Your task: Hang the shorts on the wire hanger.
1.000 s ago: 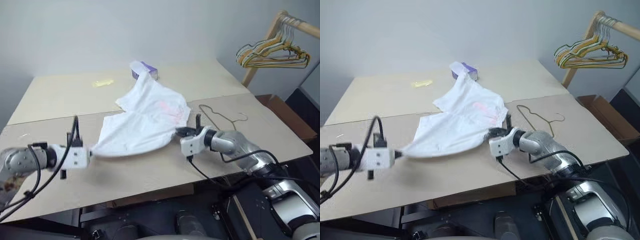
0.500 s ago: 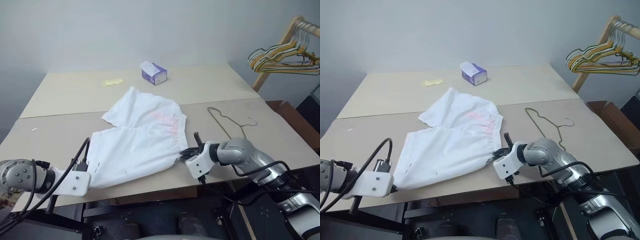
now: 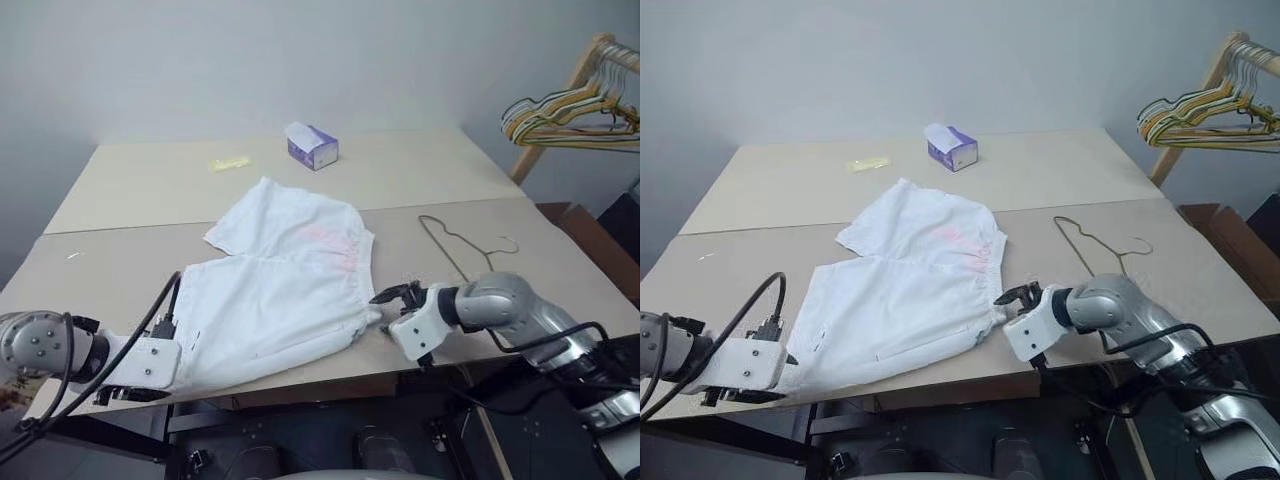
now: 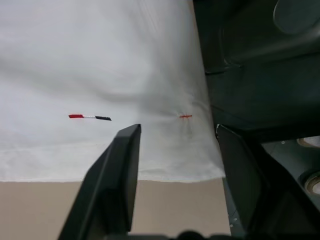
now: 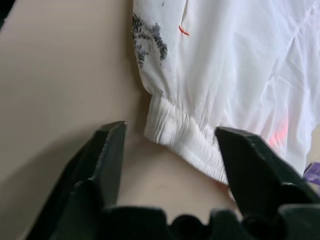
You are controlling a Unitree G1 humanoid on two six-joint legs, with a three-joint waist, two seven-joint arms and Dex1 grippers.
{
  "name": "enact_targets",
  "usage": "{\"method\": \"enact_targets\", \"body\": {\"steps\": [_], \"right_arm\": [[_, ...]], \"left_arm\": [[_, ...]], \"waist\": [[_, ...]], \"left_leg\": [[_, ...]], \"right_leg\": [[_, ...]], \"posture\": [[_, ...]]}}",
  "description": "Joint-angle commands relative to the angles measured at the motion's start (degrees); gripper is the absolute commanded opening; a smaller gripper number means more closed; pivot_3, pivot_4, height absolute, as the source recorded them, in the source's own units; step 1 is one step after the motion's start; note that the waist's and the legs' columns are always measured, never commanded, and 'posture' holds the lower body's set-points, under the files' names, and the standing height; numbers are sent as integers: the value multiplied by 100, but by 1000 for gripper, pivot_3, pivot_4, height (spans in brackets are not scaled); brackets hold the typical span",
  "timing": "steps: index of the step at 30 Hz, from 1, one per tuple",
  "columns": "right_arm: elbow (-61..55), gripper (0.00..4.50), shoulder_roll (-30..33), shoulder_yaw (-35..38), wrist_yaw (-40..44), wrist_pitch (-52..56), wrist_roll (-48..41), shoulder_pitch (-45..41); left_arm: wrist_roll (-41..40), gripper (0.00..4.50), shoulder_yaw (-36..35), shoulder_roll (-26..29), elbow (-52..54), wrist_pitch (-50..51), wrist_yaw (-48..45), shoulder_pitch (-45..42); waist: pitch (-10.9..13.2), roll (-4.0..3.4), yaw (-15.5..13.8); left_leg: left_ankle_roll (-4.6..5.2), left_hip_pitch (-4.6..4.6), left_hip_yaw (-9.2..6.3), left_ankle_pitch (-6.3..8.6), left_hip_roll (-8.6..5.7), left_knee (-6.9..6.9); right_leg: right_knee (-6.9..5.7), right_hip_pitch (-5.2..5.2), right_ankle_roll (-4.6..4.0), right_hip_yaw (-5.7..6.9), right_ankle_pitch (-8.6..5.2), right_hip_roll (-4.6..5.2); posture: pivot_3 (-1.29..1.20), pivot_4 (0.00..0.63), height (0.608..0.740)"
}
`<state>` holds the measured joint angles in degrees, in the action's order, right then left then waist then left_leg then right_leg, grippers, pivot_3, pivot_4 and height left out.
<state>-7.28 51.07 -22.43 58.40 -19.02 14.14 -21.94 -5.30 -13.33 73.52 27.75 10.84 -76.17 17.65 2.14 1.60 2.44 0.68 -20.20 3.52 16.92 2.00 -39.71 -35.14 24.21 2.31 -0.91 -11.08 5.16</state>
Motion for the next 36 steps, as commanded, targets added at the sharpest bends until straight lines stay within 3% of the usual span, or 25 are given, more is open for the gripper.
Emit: {"method": "enact_targets", "body": {"steps": [1, 3, 6, 9, 15, 22, 28, 36], "right_arm": [[-724, 4500, 81, 787, 105, 1201, -739, 105], [-1107, 4500, 129, 1323, 167, 2503, -1335, 175], [-1338, 4500, 210, 1883, 53, 4561, -1739, 28], [-932, 4500, 205, 2254, -226, 5605, -1884, -214], [366, 4500, 288, 2253, -295, 7336, -2109, -1157], [1379, 4500, 326, 1787, -269, 7333, -1941, -1461], [2392, 4500, 215, 1194, 56, 6995, -1817, -1979], [3876, 4500, -288, 691, 157, 6332, -1421, -2701]], "left_arm": [[-614, 3819, -397, -140, -26, 154, -113, -384], [-917, 4492, -285, -524, -137, 181, 173, -880], [-1121, 4492, 185, -1515, -526, 201, 893, -1904], [-1043, 4492, 669, -2246, -1002, 621, 1396, -2777], [-795, 4492, 1331, -2554, -1467, 882, 1575, -3665], [-885, 4492, 1591, -2599, -1263, 1179, 1562, -3814], [-879, 4492, 1598, -2631, -991, 1297, 1712, -3678], [-818, 4492, 1597, -2655, -654, 1341, 1949, -3305]], "waist": [[0, 0, -6], [-1, -1, -4], [-4, -11, -66], [-14, 2, -72], [-16, 5, 81], [-16, 5, 242], [53, -10, 328], [143, -27, 307]], "left_leg": [[0, 1, 0, 0, 1, 0], [0, 2, -1, 0, 1, -2], [0, 3, -4, 0, -2, -7], [0, 2, -6, 0, -3, -11], [0, -4, -6, 0, -9, -9], [5, -5, -9, 3, -8, -4], [5, 3, -9, 3, -10, -6], [9, -4, -10, 5, -10, 0]], "right_leg": [[0, -2, 0, 1, 0, 0], [-1, -4, 8, 2, -4, 0], [-1, -10, 4, 4, 0, 1], [2, -18, -10, 9, 11, -2], [11, -13, -10, 1, 14, -2], [13, -10, -7, -4, 12, -3], [11, -17, -2, -13, 14, -2], [13, -5, -3, -21, 14, -3]], "posture": [[-25, 0, 740], [-34, 0, 740], [-45, 0, 740], [-59, 0, 740], [-84, 0, 740], [-90, 0, 740], [-79, 67, 740], [-50, 83, 740]]}}
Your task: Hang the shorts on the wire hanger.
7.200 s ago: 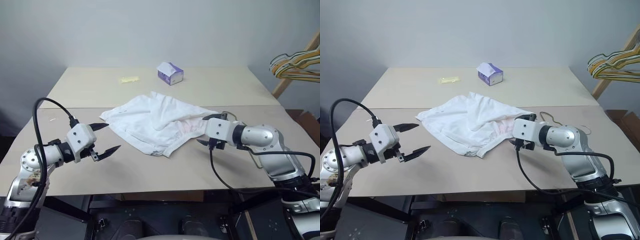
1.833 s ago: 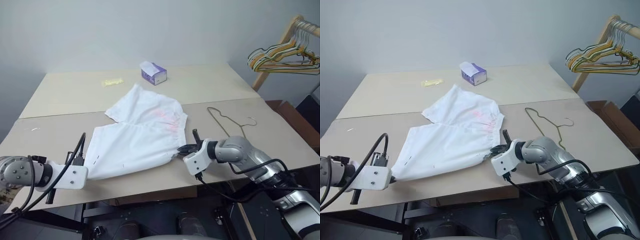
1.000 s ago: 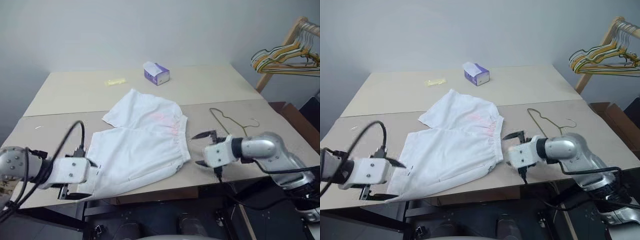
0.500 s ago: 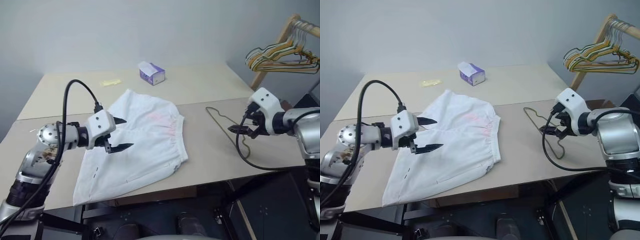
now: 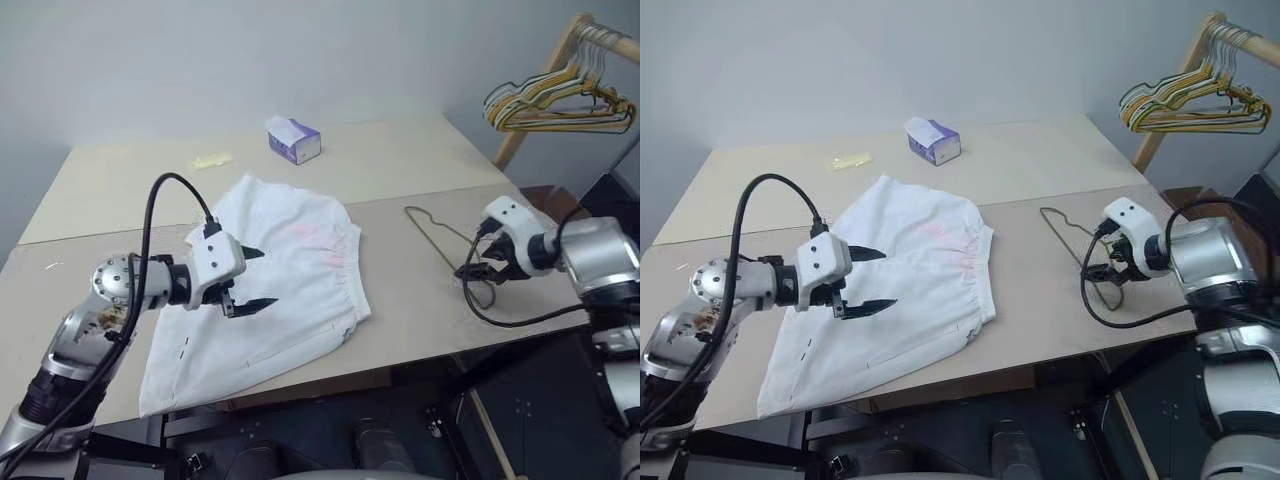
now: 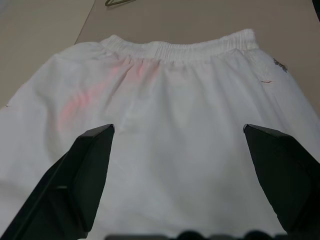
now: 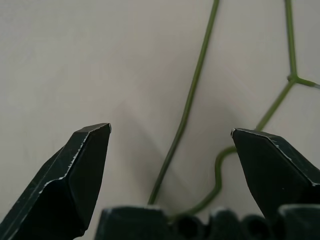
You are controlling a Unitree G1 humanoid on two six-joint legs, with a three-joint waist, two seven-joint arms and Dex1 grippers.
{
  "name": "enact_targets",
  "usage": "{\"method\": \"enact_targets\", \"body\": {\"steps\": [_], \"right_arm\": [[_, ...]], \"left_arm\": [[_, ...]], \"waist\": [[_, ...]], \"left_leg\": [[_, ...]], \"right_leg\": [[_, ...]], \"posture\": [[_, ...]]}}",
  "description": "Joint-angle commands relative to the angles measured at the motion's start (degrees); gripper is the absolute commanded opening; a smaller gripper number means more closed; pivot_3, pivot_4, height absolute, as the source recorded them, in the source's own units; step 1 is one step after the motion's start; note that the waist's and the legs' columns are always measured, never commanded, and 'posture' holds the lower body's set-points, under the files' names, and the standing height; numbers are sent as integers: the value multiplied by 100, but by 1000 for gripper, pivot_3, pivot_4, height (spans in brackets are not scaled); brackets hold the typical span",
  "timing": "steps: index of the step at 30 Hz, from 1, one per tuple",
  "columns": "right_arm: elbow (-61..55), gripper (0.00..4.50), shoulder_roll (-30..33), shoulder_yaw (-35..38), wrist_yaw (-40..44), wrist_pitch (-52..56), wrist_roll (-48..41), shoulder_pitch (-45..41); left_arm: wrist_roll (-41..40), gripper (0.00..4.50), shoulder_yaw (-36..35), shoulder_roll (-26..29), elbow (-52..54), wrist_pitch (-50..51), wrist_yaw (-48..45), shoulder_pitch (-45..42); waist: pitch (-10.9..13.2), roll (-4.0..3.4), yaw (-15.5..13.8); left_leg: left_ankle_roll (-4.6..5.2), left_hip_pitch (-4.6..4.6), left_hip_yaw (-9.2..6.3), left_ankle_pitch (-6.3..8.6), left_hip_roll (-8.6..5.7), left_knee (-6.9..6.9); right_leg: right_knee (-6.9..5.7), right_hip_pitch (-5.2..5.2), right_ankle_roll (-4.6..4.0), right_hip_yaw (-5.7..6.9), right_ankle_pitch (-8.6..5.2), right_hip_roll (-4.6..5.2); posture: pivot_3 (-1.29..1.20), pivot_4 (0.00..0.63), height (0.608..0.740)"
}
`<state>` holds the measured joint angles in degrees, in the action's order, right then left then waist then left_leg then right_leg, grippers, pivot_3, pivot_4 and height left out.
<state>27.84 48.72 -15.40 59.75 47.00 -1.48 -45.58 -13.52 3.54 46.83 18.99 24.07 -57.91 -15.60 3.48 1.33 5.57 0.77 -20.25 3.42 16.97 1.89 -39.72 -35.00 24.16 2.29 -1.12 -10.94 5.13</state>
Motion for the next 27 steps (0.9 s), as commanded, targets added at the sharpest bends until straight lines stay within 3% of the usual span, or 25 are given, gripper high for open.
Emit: {"method": "enact_targets", "body": {"steps": [1, 14, 18, 27], "right_arm": [[567, 4500, -119, -37, -16, -356, 203, -418], [3073, 4500, -799, -24, -108, -1062, 608, -1245], [3410, 3604, -867, -48, -88, -1111, 728, -1325], [3622, 461, -968, -137, -98, -1322, 1032, -1238]], "left_arm": [[0, 4492, -104, 20, 258, 32, 149, 56], [70, 4492, -157, 184, 519, 69, 372, 363], [98, 4500, -148, 212, 572, 65, 422, 417], [171, 4500, -60, 147, 597, 78, 472, 318]], "waist": [[21, -1, -13], [54, -7, -131], [54, -8, -151], [54, -8, -154]], "left_leg": [[1, -1, 0, 0, -1, -1], [2, -2, 1, 1, -2, 0], [2, -2, 1, 1, -1, 1], [2, 0, 0, 1, -1, 0]], "right_leg": [[0, 0, 0, 0, 0, 1], [0, 1, 2, 1, 0, 2], [0, 1, 1, 1, 0, 2], [-1, -2, 1, 3, 0, 1]], "posture": [[-46, 83, 740], [-15, 69, 740], [-14, 62, 740], [-16, 46, 740]]}}
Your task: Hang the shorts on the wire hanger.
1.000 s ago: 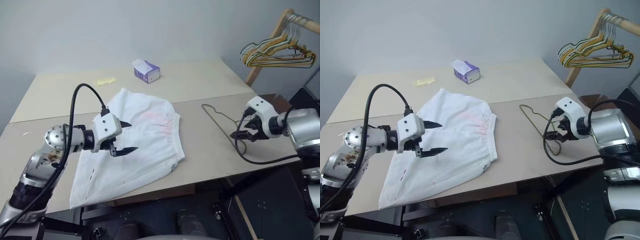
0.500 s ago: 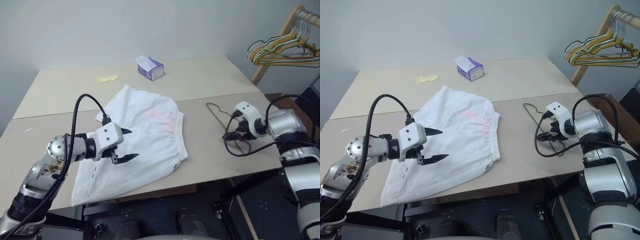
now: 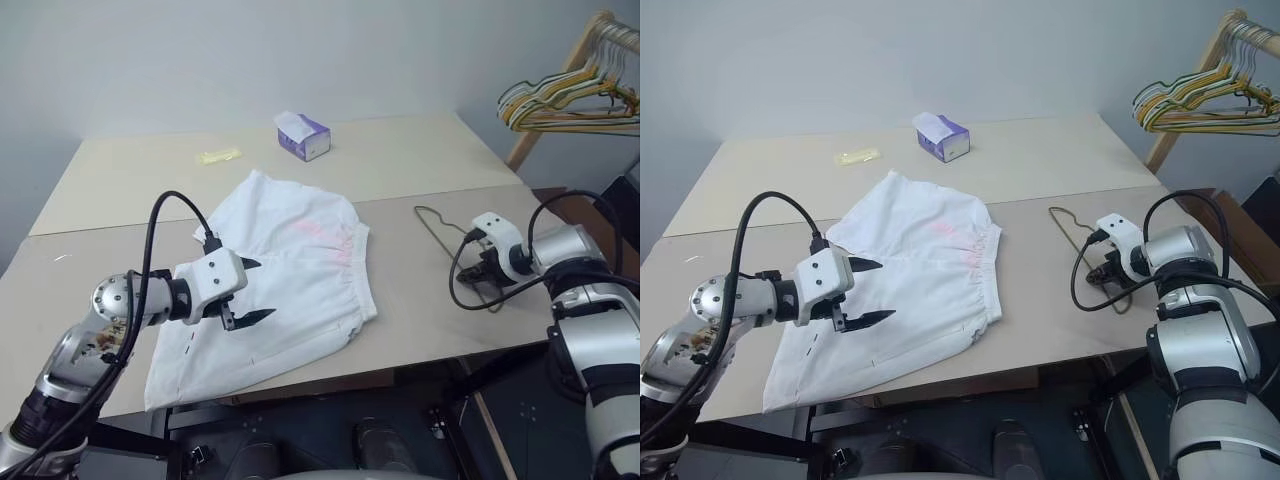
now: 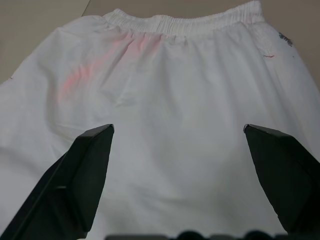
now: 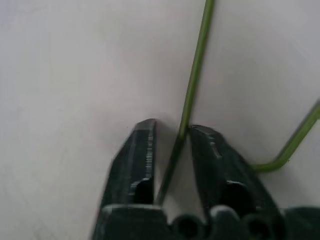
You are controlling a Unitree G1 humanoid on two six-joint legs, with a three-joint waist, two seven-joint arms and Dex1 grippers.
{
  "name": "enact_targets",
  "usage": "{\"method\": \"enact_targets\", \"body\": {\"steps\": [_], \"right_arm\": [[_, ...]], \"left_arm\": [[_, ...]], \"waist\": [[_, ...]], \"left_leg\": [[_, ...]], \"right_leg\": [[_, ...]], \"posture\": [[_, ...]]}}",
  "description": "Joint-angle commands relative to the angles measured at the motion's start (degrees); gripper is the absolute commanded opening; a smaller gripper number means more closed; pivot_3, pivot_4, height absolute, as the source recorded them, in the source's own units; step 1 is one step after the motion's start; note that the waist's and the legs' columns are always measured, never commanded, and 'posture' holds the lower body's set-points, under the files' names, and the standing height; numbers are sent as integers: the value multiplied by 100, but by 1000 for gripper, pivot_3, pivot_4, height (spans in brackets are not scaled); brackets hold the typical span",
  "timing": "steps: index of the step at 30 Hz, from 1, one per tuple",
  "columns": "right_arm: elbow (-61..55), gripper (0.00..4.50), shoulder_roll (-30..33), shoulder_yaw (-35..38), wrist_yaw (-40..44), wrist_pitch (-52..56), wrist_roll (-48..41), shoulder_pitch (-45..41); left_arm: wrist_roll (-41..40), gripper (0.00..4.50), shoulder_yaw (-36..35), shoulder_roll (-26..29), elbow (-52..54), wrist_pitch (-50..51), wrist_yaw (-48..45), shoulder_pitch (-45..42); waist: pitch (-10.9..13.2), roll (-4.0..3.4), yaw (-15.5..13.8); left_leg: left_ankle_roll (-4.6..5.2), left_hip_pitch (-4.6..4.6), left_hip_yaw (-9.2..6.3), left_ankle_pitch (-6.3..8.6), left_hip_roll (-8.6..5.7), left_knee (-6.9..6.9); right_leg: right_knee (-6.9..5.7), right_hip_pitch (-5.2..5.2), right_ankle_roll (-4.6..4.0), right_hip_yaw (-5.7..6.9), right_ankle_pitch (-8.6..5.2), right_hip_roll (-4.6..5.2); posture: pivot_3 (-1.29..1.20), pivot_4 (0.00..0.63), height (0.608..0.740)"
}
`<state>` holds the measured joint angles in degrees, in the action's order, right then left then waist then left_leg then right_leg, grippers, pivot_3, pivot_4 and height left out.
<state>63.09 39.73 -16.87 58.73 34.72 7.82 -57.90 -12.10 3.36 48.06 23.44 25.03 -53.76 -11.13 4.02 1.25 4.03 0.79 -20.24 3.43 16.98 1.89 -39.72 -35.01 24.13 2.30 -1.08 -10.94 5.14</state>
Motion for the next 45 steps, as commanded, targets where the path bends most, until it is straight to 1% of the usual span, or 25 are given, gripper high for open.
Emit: {"method": "enact_targets", "body": {"steps": [1, 2, 5, 8, 11, 13, 15, 18, 21, 23, 25, 26, 29, 32, 36, 40, 45], "right_arm": [[119, 165, -87, 39, -51, -65, 110, -6], [144, 20, -104, 67, -95, -50, 118, -8], [89, 20, -144, 156, -250, -73, 137, 24], [-102, 20, -148, 314, -703, -108, 150, 46], [-830, 20, -79, 580, -1098, -47, 49, 146], [-1771, 20, -38, 849, -1307, 294, -84, 337], [-3085, 20, -41, 1141, -1480, 565, -223, 757], [-4965, 20, -249, 1586, -1772, 967, -501, 1420], [-6823, 20, -650, 1750, -2119, 945, -688, 2218], [-7599, 20, -926, 1728, -2386, 867, -709, 2596], [-8348, 20, -1397, 1647, -2743, 763, -767, 2969], [-8636, 20, -1636, 1615, -2902, 753, -810, 3120], [-9047, 20, -2034, 1418, -3247, 511, -726, 3415], [-9283, 20, -2197, 1119, -3481, 254, -599, 3607], [-9404, 20, -2184, 793, -3554, -16, -490, 3769], [-9413, 20, -2047, 495, -3542, -316, -307, 3860], [-9455, 20, -2111, 406, -3573, -270, -328, 3811]], "left_arm": [[56, 4500, -35, 27, 146, -43, 64, -135], [80, 4500, -23, 25, 128, -66, 70, -145], [115, 4500, 3, -11, 79, -79, 90, -174], [134, 4500, 26, -92, 46, -70, 144, -218], [-204, 4500, -107, -380, 41, 279, 259, -407], [-728, 4500, -359, -740, 46, 836, 437, -652], [-1260, 4500, -660, -1193, -43, 1505, 791, -972], [-2055, 4500, -1181, -1912, -287, 2372, 1381, -1431], [-3086, 4500, -1899, -2771, -571, 3077, 2159, -1982], [-3691, 4500, -2331, -3220, -732, 3360, 2683, -2302], [-4317, 4500, -2723, -3655, -942, 3435, 3231, -2641], [-4532, 4500, -2818, -3769, -1017, 3488, 3400, -2755], [-4752, 4500, -2777, -3810, -1125, 3579, 3660, -2897], [-4904, 4500, -2608, -3705, -1189, 3631, 3686, -2931], [-5044, 4500, -2491, -3620, -1216, 3611, 3742, -2943], [-4977, 4500, -2366, -3544, -1322, 3488, 3770, -3023], [-4950, 4500, -2315, -3500, -1564, 3384, 3750, -3157]], "waist": [[0, 0, 0], [-2, 2, 0], [-8, 11, 5], [-22, 14, 16], [-33, 5, 16], [-36, -2, 7], [-37, -4, 5], [-41, -6, 0], [-63, 2, 6], [-67, 7, 13], [-70, 10, 5], [-70, 10, 13], [-86, 8, 48], [-106, 17, 116], [-117, 24, 216], [-118, 24, 318], [-119, 25, 383]], "left_leg": [[0, 0, 0, 0, 0, 0], [0, 1, 0, 0, 0, 0], [0, 2, -1, 0, 0, -1], [-1, 3, 1, 0, 0, -4], [-2, 0, 1, -1, -2, -5], [-3, -6, 1, -1, -3, -6], [-2, -18, -3, -2, -5, -8], [-3, -23, -18, -2, -5, -11], [-3, -24, -31, -1, -4, -11], [-3, -24, -40, -1, -5, -12], [-3, -25, -43, -2, -12, -13], [-3, -25, -45, -2, -12, -17], [-4, -20, -42, -2, -15, -16], [-8, -19, -36, -4, -19, -15], [-11, -17, -37, -6, -20, -15], [-10, -18, -39, -6, -20, -14], [-10, -12, -43, -6, -19, -12]], "right_leg": [[0, 0, 0, 0, 0, 0], [0, -1, 0, 0, 0, 0], [0, -4, 0, 1, 1, 0], [0, -6, 3, 0, 4, 1], [-1, -3, 6, -1, 6, 4], [0, 2, 7, -2, 7, 4], [-4, 14, 9, -2, 8, 5], [-5, 13, 11, 5, 9, 5], [-2, 9, 13, 12, 10, 4], [0, 7, 13, 14, 10, 5], [-1, 5, 16, 13, 12, 12], [-2, 7, 16, 12, 12, 11], [-3, 4, 16, 8, 15, 9], [-2, 0, 15, 9, 15, 10], [1, -3, 14, 9, 15, 10], [1, -2, 14, 9, 15, 10], [1, -6, 14, 8, 14, 8]], "posture": [[-16, 46, 740], [-18, 42, 740], [-23, 28, 740], [-30, 17, 740], [-42, 0, 740], [-47, 0, 740], [-54, 0, 740], [-65, 0, 740], [-83, 0, 740], [-90, 0, 740], [-102, 0, 740], [-104, 0, 740], [-113, 0, 740], [-124, 0, 740], [-128, 0, 740], [-135, 0, 740], [-150, 0, 740]]}}
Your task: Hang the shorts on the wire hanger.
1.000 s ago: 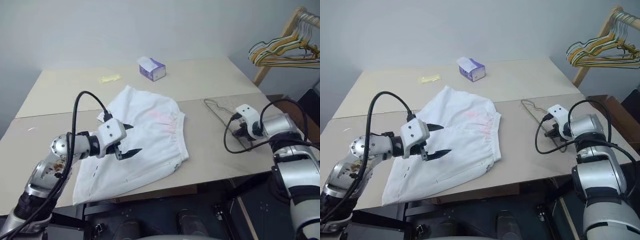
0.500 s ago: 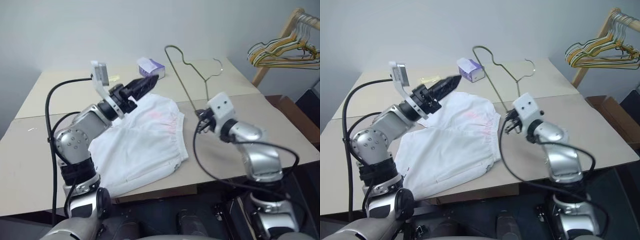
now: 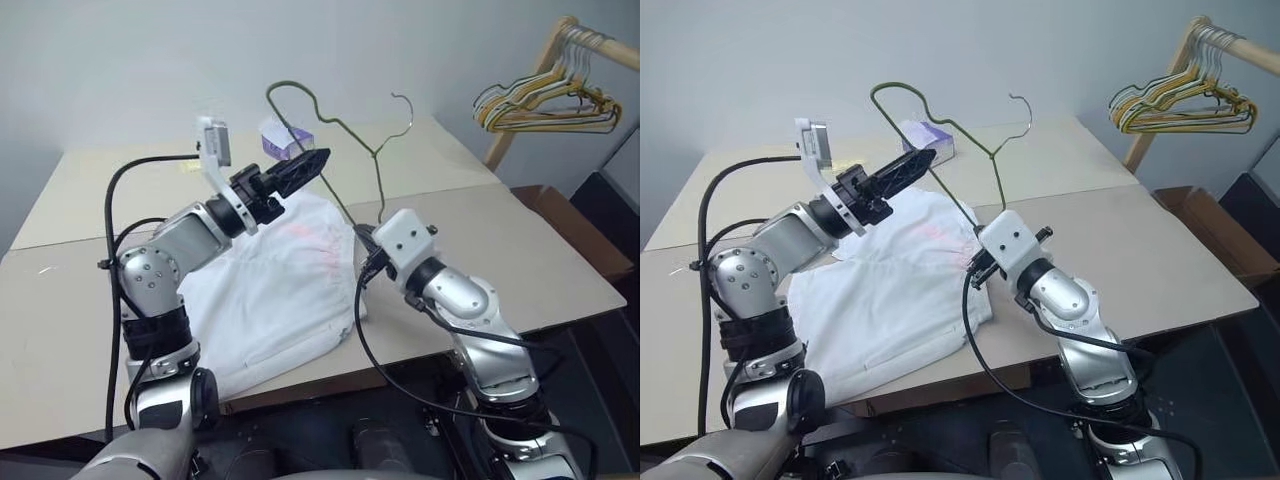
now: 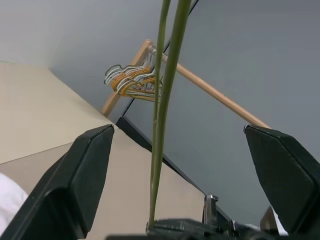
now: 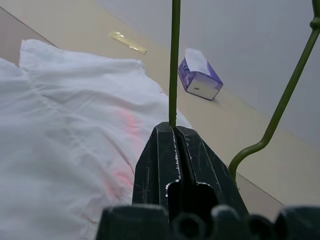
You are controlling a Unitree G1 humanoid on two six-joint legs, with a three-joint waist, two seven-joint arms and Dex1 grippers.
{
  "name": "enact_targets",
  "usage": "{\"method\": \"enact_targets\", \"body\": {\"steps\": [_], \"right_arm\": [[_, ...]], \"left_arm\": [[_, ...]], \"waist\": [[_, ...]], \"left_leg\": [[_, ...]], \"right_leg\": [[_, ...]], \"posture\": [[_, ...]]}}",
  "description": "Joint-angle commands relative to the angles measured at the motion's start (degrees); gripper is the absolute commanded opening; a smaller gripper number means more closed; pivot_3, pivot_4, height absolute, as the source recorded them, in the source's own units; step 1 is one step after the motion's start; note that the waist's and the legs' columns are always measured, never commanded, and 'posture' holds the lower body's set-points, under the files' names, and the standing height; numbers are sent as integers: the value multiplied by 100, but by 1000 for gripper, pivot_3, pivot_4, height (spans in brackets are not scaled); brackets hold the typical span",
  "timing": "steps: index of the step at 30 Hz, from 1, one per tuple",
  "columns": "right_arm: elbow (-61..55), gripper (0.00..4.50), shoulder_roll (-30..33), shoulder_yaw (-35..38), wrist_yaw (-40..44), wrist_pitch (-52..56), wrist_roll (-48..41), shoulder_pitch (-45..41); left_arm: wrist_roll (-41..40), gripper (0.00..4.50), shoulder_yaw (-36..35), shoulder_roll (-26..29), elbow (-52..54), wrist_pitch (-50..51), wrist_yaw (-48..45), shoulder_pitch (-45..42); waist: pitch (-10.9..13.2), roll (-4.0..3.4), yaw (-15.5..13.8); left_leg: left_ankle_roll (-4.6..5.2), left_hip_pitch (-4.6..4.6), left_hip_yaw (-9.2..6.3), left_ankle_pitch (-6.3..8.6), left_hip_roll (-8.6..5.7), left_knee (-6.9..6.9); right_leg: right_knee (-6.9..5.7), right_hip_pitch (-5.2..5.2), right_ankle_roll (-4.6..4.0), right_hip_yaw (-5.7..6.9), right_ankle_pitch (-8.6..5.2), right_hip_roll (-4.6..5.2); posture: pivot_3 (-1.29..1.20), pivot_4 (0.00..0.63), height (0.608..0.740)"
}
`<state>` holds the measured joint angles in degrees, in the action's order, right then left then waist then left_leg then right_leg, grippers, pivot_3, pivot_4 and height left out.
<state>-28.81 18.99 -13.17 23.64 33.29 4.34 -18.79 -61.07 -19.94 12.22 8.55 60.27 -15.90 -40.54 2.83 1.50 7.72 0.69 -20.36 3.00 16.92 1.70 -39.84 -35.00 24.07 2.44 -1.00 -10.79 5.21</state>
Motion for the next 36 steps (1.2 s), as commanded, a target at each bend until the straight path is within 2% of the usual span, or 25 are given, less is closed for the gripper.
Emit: {"method": "enact_targets", "body": {"steps": [1, 4, 14, 15, 21, 25, 31, 34, 36], "right_arm": [[-265, 1, -35, 27, -69, -127, 32, -104], [-274, 0, -66, 24, -124, -96, 69, -101], [-291, 0, -211, -26, -262, -8, 203, -128], [-292, 0, -212, -48, -262, -19, 219, -122], [-325, 0, -178, -203, -189, -54, 282, -114], [-322, 1036, -85, -384, -134, -231, 430, -149], [-192, 3171, -58, -389, -289, -386, 726, -218], [-286, 4204, -113, -9, -131, -112, 380, -237], [-383, 4204, -186, 420, 16, 128, -54, -267]], "left_arm": [[-53, 4317, 23, 91, -116, -166, -46, -227], [-121, 3572, 15, 59, -268, -202, -93, -244], [63, 185, 262, -50, -442, -478, -109, -258], [71, 8, 275, -59, -460, -523, -131, -259], [239, 8, 406, -62, -494, -683, -121, -231], [651, 0, 677, 27, -377, -942, -295, -94], [936, 0, 823, 146, -280, -1267, -668, 39], [1158, 0, 862, 373, -344, -1486, -967, 22], [1268, 0, 837, 602, -490, -1631, -1282, -27]], "waist": [[0, 0, 50], [-1, 0, 106], [-1, 1, 245], [-1, 0, 261], [-2, 1, 294], [-2, 1, 291], [-2, 1, 293], [-2, 1, 284], [-1, 1, 282]], "left_leg": [[0, 1, -1, 0, 0, 0], [0, 2, -5, 0, -1, 0], [0, 1, -38, 0, -1, 0], [0, 1, -38, 0, -1, 1], [0, 2, -39, 0, -1, 1], [0, 1, -40, 0, -1, 1], [0, 2, -39, 0, -1, 1], [0, 2, -40, 0, 0, 2], [0, 1, -40, 0, 0, 2]], "right_leg": [[0, -1, 0, 0, 0, 0], [1, -4, 0, 0, 0, 2], [0, -2, 1, -1, 0, 3], [0, -2, 1, -1, 0, 2], [0, -1, 2, -3, 0, 2], [1, -1, 2, -3, -1, 2], [0, 0, 2, -3, -1, 1], [0, 0, 2, -3, -1, 1], [1, 0, 2, -3, -1, 1]], "posture": [[-152, 0, 740], [-163, 0, 740], [-186, 0, 740], [-187, 0, 740], [-187, 0, 740], [-183, 0, 740], [-177, 0, 740], [-171, 0, 740], [-160, 0, 740]]}}
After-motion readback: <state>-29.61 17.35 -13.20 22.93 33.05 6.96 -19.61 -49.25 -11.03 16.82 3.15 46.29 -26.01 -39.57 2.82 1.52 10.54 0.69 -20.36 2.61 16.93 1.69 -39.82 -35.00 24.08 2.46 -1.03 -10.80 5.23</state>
